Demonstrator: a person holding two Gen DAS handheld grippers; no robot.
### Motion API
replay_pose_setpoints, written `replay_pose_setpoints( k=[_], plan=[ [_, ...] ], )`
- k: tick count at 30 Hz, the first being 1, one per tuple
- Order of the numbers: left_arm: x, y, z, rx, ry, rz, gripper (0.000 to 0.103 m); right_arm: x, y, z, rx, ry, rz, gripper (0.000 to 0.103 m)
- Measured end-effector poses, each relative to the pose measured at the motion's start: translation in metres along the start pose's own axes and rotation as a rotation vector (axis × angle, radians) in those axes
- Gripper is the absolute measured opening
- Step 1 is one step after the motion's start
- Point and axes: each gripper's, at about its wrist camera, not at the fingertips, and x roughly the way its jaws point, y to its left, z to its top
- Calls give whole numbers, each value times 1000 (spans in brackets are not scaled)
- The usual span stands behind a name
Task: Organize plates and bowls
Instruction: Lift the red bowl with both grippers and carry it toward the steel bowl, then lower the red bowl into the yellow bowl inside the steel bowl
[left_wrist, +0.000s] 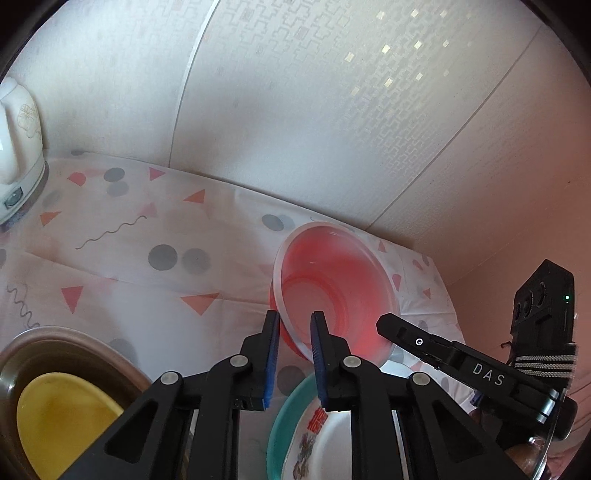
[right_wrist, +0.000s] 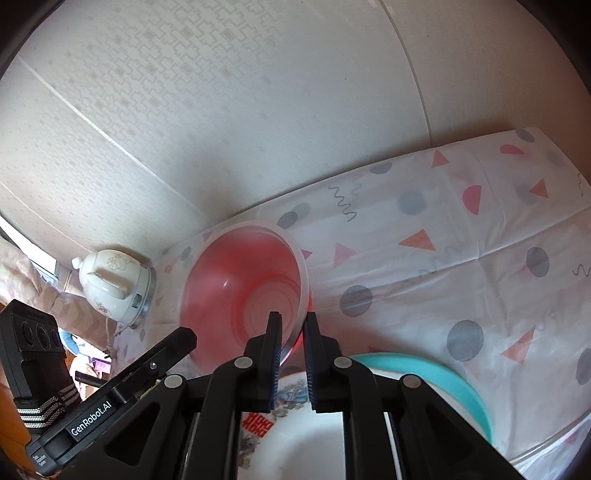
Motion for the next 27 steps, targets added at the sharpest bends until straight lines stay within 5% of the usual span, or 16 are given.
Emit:
replay_pose_setpoints(
  k=[12,27],
  plan=[
    [-77,30,-38,-35,-70,-11,17,-17,49,-42,-79,30,120,12],
    [-142,99,-89,-140,-115,62,17,3,124,-94,-231,144,194,12]
  ],
)
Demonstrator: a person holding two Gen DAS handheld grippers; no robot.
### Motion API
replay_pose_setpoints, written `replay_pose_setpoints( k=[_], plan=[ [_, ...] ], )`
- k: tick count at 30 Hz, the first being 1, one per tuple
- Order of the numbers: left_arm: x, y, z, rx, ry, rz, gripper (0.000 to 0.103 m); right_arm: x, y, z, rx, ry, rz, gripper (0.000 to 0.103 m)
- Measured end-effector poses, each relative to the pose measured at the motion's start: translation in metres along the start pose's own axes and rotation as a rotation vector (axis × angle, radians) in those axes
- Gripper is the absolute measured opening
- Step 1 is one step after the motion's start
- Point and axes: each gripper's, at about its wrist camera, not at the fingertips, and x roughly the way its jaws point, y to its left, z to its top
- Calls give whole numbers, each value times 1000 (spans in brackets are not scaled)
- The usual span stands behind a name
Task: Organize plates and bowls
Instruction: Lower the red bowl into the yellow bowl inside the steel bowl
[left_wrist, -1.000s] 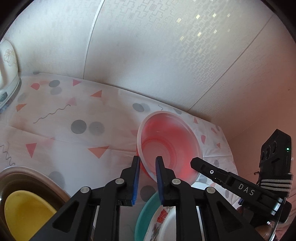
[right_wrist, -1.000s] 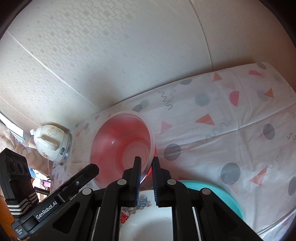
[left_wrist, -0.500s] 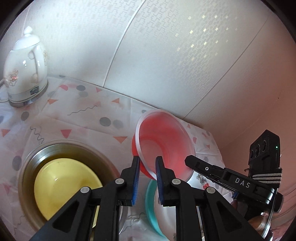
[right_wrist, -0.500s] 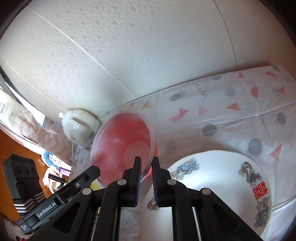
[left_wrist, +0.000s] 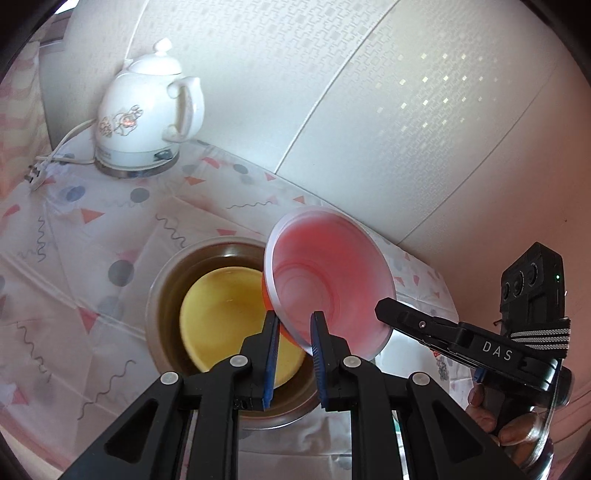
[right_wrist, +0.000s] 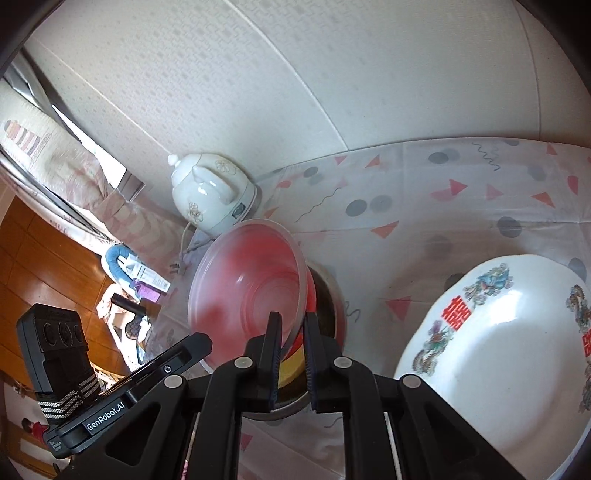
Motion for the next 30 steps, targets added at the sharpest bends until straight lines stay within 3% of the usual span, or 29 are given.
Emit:
replay_pose_setpoints(
  k=[11,19,26,30],
  plan=[
    [4,34,-16,-62,40,71,17,39,12,-21,-19,106,-28,12],
    [14,40,-19,-73,66,114,17,49,10,-24,-26,123,-68,13],
    [19,39,-19,-24,46,195,17,52,9,-27,-55,119,-125,17],
    [20,33,-21,34,26,239,18,53,17,-31,-134,88,-179,17]
  ],
)
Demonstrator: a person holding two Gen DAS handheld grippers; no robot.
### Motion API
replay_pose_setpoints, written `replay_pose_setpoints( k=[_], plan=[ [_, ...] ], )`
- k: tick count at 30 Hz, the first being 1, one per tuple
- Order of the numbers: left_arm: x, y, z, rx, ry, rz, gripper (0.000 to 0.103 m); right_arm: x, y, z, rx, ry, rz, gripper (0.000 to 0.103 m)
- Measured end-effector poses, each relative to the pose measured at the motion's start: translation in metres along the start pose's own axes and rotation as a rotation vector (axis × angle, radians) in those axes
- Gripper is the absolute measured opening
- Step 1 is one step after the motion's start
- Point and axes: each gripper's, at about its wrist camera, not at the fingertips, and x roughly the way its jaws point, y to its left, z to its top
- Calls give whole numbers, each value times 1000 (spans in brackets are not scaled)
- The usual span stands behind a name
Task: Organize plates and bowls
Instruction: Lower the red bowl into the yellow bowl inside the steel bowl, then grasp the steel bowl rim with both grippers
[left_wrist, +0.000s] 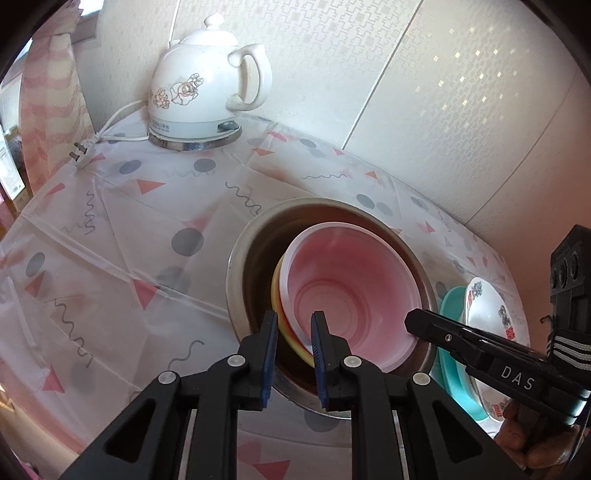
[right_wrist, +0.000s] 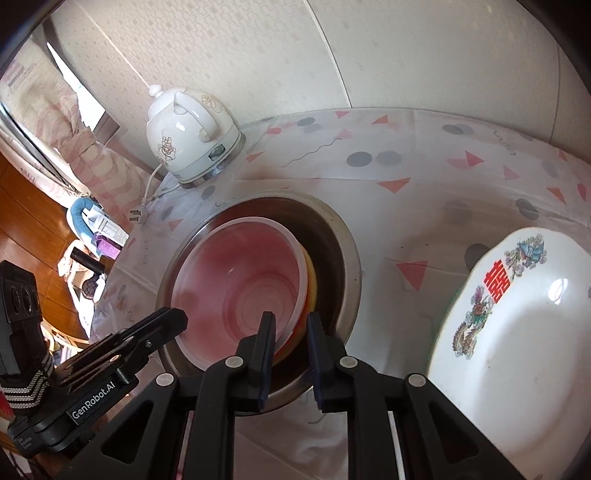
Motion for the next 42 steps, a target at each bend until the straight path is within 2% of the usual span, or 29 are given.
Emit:
replay_pose_setpoints(
  k=[2,6,18,22,29,33,36,39,42],
  plan=[
    [-1,-4,-1,27,-14,22,19,0,6,-2,-47,-17,-39,17],
    [-2,-7,-2,60,-28,46,20,2,9,-3,-75,-27,-62,17],
    [-3,-8,-4,63,-32,53,22,0,9,-6,-75,-46,-62,17],
    [-4,-8,-4,63,-32,53,22,-7,6,-8,-59,-64,-45,20],
    [-7,-7,-5,53,-40,48,22,-19,-9,-9,-3,-96,-45,22],
    [-11,-5,-5,39,-51,36,26,-22,-21,-11,28,-97,-47,22],
    [-16,2,-2,16,-67,37,35,-24,-27,-11,39,-93,-22,22],
    [-20,12,1,-14,-76,44,36,-27,-30,-12,46,-98,-6,24],
    [-19,22,2,-42,-63,48,35,-26,-29,-11,36,-96,-25,24]
  ],
)
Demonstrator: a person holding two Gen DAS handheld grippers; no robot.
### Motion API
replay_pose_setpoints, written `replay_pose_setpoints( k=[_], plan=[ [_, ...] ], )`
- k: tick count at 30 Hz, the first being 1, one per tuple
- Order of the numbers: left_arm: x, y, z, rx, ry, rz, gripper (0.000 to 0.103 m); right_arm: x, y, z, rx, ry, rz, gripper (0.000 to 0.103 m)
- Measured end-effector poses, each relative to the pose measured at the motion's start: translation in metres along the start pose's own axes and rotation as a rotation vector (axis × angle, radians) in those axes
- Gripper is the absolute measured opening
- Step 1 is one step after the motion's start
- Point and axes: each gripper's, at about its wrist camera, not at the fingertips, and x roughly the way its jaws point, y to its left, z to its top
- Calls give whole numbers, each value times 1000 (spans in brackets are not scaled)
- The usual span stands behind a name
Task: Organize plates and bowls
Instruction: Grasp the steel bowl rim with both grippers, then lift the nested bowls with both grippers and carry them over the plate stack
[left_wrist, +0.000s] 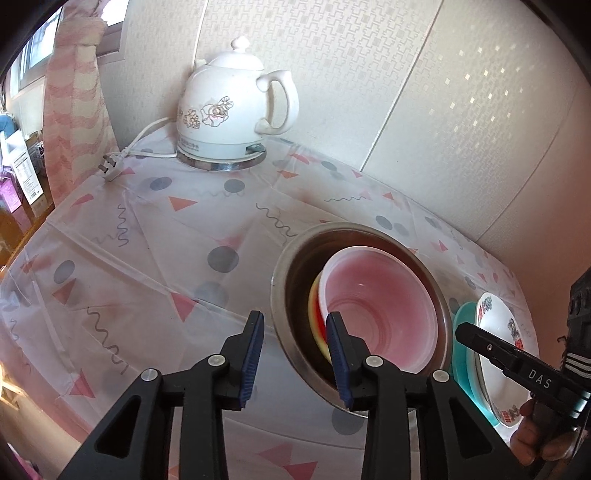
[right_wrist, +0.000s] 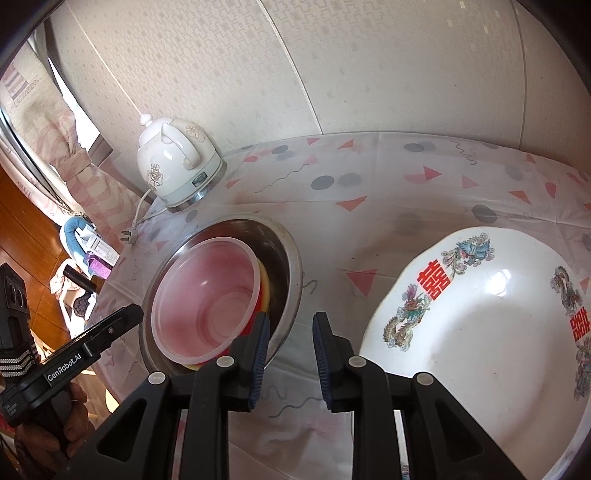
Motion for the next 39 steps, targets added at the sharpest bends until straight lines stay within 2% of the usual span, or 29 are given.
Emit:
replay_pose_setpoints(
  k=[4,6,7,8,9,12,15,18,20,24,26,34,39],
  plan=[
    [5,12,0,-40,27,-8,35,3,2,-2,-19,13,-15,24],
    [7,15,-1,-49,29,-44,35,6,4,-3,-33,23,-19,24],
    [7,16,-1,-52,23,-57,37,7,5,-4,-40,24,-22,24],
    [8,16,0,-48,20,-70,45,7,6,-4,-45,22,-21,24],
    [8,16,0,-44,19,-73,49,8,7,-4,-48,23,-21,24],
    [8,18,3,-41,-6,-59,50,8,6,-3,-44,24,-20,24],
    [12,20,6,-33,2,-47,50,10,7,-2,-50,29,-24,24],
    [22,27,8,-56,44,-60,48,12,12,-2,-83,36,-39,24],
    [27,32,9,-78,57,-72,39,15,16,-1,-99,45,-47,24],
    [30,33,10,-75,68,-93,35,23,19,-2,-111,67,-47,24],
    [33,33,10,-74,69,-106,30,25,21,-1,-118,71,-51,24],
    [41,21,13,-3,58,-63,28,30,24,0,-138,81,-63,24],
    [45,27,15,-35,73,-117,21,33,24,2,-143,81,-76,24]
  ],
)
